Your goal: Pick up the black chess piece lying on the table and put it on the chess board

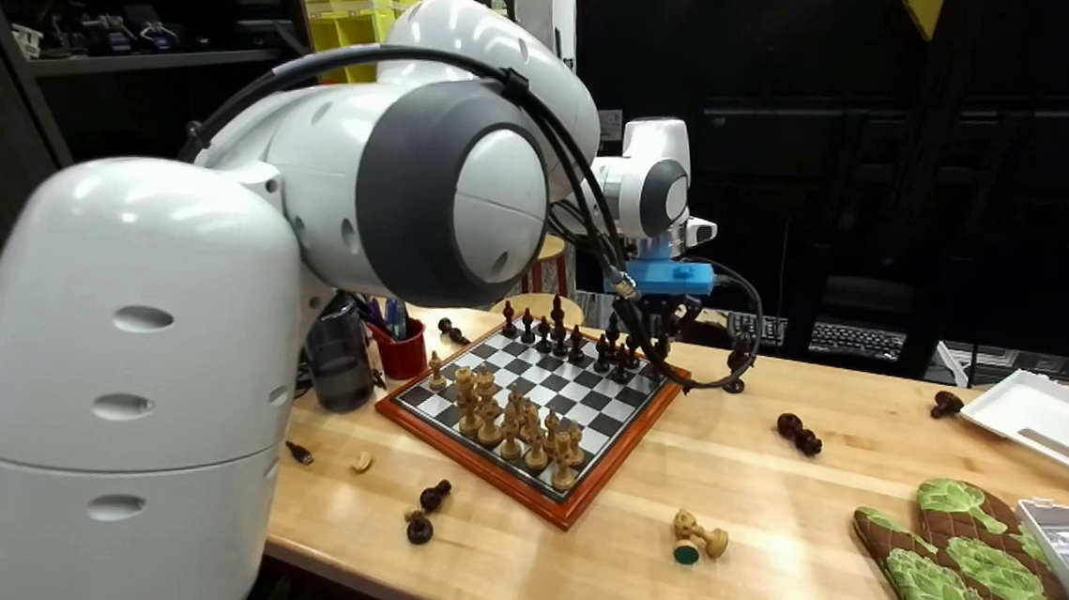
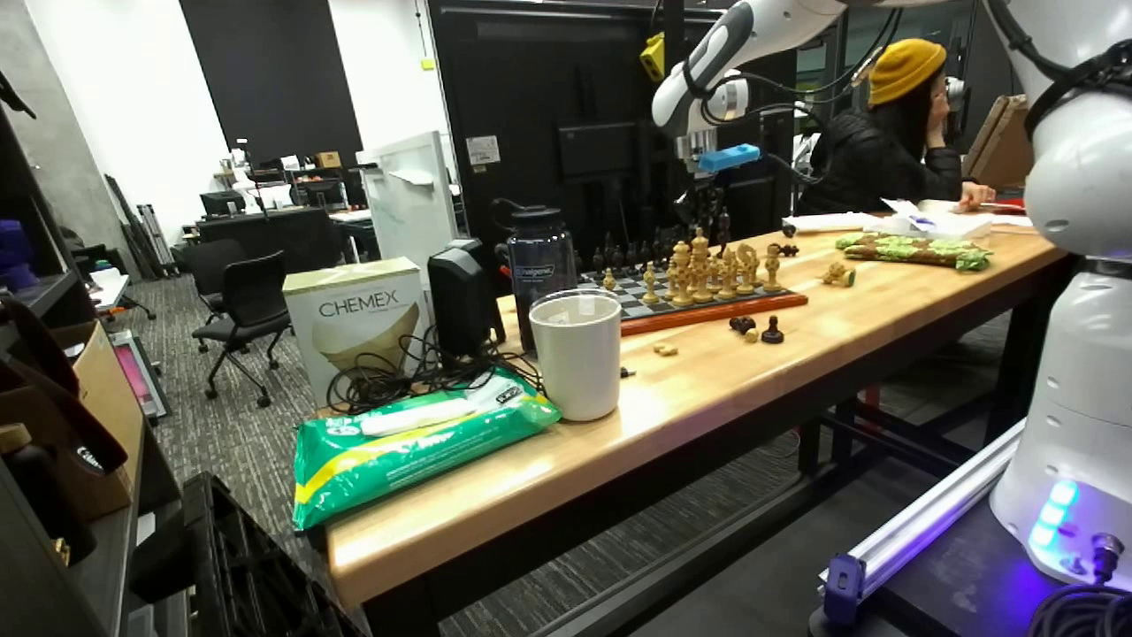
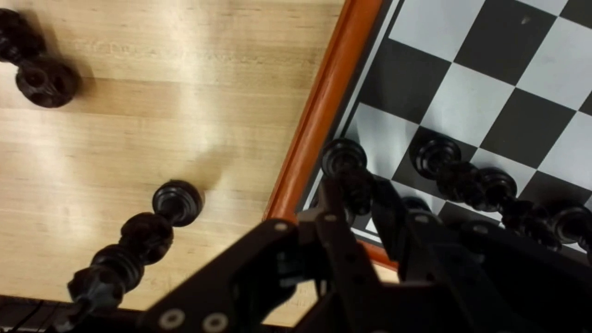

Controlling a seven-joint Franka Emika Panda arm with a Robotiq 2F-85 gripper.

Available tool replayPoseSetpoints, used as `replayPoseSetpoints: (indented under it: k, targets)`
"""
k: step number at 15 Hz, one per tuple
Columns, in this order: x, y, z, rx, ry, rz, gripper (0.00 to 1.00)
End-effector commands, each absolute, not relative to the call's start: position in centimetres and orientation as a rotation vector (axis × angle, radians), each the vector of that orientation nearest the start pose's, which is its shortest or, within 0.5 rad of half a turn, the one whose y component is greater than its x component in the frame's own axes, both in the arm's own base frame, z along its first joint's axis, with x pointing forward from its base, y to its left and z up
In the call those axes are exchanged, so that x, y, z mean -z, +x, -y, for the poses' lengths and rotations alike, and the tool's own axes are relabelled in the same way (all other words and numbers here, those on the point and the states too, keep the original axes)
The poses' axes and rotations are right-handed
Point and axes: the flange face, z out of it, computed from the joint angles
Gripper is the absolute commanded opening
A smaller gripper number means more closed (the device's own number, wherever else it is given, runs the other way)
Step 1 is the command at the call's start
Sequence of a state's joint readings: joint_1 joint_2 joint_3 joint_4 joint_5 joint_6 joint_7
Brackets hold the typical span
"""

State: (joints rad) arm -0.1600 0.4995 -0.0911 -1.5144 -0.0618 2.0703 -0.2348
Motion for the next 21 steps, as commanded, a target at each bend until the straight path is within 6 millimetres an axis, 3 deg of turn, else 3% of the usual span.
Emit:
replayPoseSetpoints:
  k: [1, 21]
  targets:
    - [-38.28, 67.99, 16.7, 0.034, -3.222, 0.054, 0.06]
    - [-37.59, 67.44, 15.74, 0.015, -3.205, 0.053, 0.06]
